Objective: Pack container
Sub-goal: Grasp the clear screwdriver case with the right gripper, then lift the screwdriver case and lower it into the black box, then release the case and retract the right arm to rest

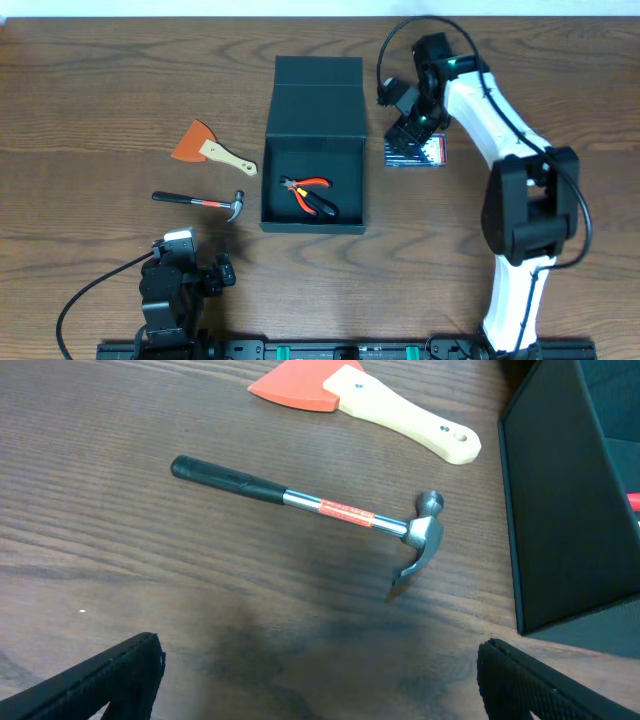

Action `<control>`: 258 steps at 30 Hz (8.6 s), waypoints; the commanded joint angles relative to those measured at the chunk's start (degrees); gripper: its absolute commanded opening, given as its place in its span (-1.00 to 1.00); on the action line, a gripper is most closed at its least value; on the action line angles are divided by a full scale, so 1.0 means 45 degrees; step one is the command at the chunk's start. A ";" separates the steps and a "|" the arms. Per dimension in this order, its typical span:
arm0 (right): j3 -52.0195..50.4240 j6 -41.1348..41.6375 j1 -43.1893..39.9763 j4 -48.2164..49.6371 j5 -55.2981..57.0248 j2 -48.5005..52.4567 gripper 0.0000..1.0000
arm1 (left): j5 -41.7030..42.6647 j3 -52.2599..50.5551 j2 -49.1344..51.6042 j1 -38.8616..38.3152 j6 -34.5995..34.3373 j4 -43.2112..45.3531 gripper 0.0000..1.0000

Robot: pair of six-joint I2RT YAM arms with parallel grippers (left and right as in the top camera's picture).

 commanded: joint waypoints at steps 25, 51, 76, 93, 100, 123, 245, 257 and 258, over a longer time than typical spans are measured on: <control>-0.0005 0.2259 -0.0583 -0.1802 -0.0602 0.1496 0.98 | -0.0151 -0.0131 0.0015 -0.0039 0.0078 -0.0039 0.97; 0.0000 0.2565 0.0733 -0.3512 0.1496 -0.0160 0.99 | -0.0155 -0.0131 0.0015 -0.0039 0.0078 -0.0039 0.97; -0.0743 0.1632 0.0835 -0.2482 0.1588 -0.0160 0.99 | -0.0155 -0.0131 0.0015 -0.0039 0.0078 -0.0039 0.97; -0.1904 0.1627 0.1268 -0.1710 0.2341 -0.0160 0.98 | -0.0155 -0.0131 0.0015 -0.0039 0.0078 -0.0039 0.97; -0.2254 0.1627 0.1273 -0.1258 0.2341 -0.0160 0.83 | -0.0151 -0.0131 0.0015 -0.0039 0.0078 -0.0039 0.97; -0.1894 0.2497 0.1608 -0.1112 0.2186 -0.0408 0.35 | -0.0151 -0.0131 0.0015 -0.0039 0.0078 -0.0039 0.97; -1.2167 0.9102 0.4187 0.1977 0.1763 -2.0448 0.99 | -0.0151 -0.0131 0.0015 -0.0039 0.0078 -0.0034 0.97; -1.2764 0.9160 0.4187 0.2501 0.1753 -2.1308 0.99 | -0.0155 -0.0131 0.0015 -0.0039 0.0078 -0.0039 0.97; -1.2764 0.9156 0.4187 0.2501 0.1758 -2.1308 0.99 | -0.0155 -0.0131 0.0015 -0.0039 0.0078 -0.0039 0.97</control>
